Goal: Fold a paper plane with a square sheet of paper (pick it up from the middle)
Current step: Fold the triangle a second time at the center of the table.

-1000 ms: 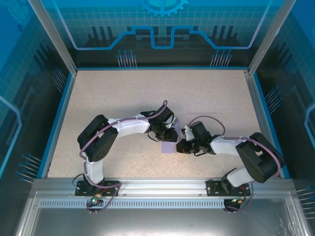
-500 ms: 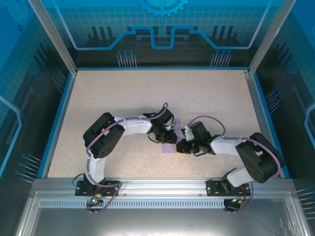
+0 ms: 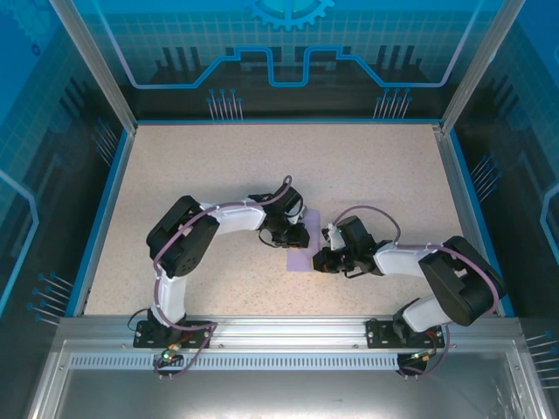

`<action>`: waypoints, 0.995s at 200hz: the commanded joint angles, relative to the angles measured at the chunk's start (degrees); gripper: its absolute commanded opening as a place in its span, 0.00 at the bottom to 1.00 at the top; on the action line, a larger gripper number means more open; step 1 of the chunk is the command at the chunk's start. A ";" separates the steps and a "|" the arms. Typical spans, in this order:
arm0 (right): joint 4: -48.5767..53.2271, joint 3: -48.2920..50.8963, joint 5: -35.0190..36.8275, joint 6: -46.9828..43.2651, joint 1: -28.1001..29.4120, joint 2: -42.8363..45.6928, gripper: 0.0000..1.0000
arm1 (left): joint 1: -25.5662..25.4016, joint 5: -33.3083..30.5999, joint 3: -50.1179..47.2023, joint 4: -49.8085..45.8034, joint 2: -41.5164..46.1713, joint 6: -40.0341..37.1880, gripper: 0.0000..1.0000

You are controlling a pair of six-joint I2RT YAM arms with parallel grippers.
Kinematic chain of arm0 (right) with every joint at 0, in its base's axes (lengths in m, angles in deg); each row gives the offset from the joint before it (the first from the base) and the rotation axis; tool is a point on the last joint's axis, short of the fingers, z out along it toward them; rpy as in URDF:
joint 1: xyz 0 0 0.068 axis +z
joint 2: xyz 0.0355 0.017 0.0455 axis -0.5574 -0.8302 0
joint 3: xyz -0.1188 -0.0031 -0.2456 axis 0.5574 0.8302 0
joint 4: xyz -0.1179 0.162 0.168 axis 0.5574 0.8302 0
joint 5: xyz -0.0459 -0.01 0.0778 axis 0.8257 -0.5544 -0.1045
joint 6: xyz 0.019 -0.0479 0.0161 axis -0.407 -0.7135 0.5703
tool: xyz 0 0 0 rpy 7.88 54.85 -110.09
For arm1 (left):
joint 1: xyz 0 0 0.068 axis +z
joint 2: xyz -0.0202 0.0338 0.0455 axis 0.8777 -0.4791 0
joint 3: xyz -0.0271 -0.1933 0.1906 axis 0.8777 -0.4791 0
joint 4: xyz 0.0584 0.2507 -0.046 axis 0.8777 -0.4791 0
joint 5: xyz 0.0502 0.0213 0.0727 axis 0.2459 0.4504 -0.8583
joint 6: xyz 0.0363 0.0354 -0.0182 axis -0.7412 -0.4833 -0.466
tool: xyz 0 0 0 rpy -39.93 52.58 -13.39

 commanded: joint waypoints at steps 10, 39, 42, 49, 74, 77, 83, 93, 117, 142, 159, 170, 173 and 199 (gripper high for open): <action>7.68 2.87 4.18 -0.91 -0.18 -0.53 0.00 | 2.51 -4.79 0.95 -2.91 -2.56 -2.95 0.21; 8.01 3.18 4.19 -0.61 -0.02 -0.11 0.00 | 2.84 -5.05 0.88 -3.06 -3.62 -3.57 0.21; 8.10 3.22 4.29 -0.57 0.00 -0.06 0.00 | 2.96 -5.03 0.97 -3.20 -3.76 -3.65 0.21; 8.36 3.35 4.45 -0.40 0.05 0.29 0.00 | 3.01 -5.30 1.17 -3.49 -4.03 -3.86 0.21; 10.74 3.84 5.90 0.22 0.17 2.55 0.00 | 3.03 -5.84 1.64 -4.02 -4.41 -4.39 0.21; 11.20 3.84 6.16 0.31 0.19 2.82 0.00 | 3.05 -5.85 1.77 -4.09 -4.48 -4.43 0.21; 12.00 3.91 6.74 0.40 0.22 3.34 0.00 | 3.09 -5.85 1.80 -4.08 -4.57 -4.49 0.21; 12.81 3.92 7.23 0.79 0.27 3.92 0.00 | 3.10 -5.83 2.00 -4.24 -4.79 -4.64 0.21; 15.15 3.83 8.63 2.26 0.61 4.74 0.00 | 3.08 -5.79 1.93 -4.27 -5.05 -5.01 0.21; 18.45 4.64 10.06 3.97 0.96 7.99 0.00 | 3.03 -5.60 1.65 -4.12 -5.23 -5.28 0.21; 21.65 4.32 10.76 4.40 0.87 11.35 0.00 | 3.06 -5.37 1.65 -4.02 -5.31 -5.43 0.21; 22.49 3.75 10.31 4.42 0.88 13.37 0.00 | 2.99 -5.06 1.73 -3.98 -5.27 -5.54 0.21; 22.65 3.38 10.14 4.29 0.90 13.84 0.00 | 2.93 -4.99 1.78 -3.99 -5.31 -5.62 0.21; 22.67 -0.95 7.90 3.05 0.88 15.89 0.01 | 2.87 -4.28 1.99 -4.12 -5.14 -5.81 0.22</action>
